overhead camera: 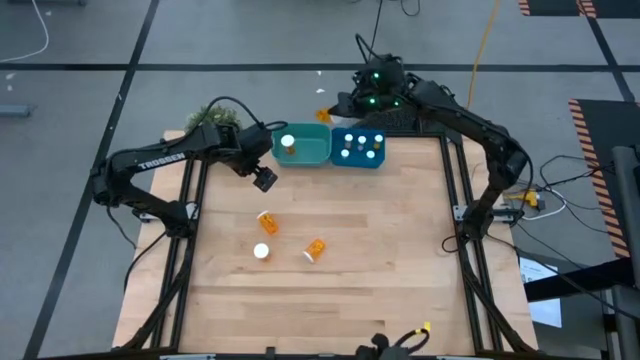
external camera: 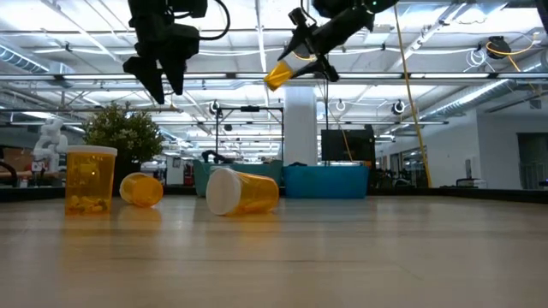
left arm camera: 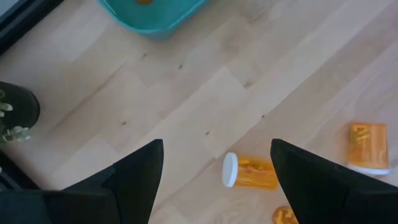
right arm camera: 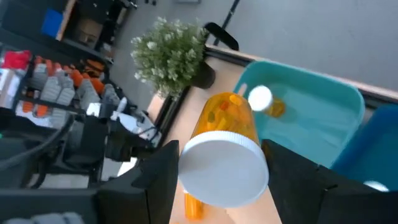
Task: Pick and place medicine bottles into bin by pill shape (circle, oval)
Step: Put the large orange capsule bottle into the green bin
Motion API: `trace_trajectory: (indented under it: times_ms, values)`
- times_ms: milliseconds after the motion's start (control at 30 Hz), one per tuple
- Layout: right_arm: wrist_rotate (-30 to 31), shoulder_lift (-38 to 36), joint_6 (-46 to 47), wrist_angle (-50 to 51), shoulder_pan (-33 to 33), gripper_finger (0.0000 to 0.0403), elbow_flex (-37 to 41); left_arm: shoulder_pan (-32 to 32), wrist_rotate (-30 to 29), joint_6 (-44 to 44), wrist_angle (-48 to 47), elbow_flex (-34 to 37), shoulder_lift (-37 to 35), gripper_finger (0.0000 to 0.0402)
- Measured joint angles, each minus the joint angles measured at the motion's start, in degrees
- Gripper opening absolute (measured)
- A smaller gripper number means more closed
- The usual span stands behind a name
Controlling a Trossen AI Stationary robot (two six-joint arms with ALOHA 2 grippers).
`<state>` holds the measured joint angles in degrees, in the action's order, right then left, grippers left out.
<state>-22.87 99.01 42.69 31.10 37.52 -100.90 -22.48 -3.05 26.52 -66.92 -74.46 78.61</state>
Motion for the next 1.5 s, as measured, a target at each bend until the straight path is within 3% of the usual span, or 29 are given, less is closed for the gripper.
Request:
trace_trajectory:
  times_ms: [300,800,1033,1233,1500]
  values:
    - [-0.8,6.9,-7.2,-3.7,0.3,0.0206,0.0,0.5,0.0,1.5,0.0,0.0,0.0,0.0298]
    - [5.9,17.2,-25.4,-6.9,0.3,0.0206,0.0,0.8,0.2,0.0,3.0,0.0,0.0,0.0298]
    - [8.3,17.1,-33.5,-7.2,-0.1,0.0206,0.0,-2.6,0.7,-13.1,13.0,0.0,1.6,0.0298]
    - [10.9,17.8,-30.1,-5.5,-0.5,0.0206,0.0,-6.0,1.5,-16.4,14.6,0.0,4.5,0.0298]
    - [4.2,17.9,-24.6,-3.7,-1.7,0.0206,0.0,-6.0,1.5,-25.2,20.3,0.0,5.4,0.0298]
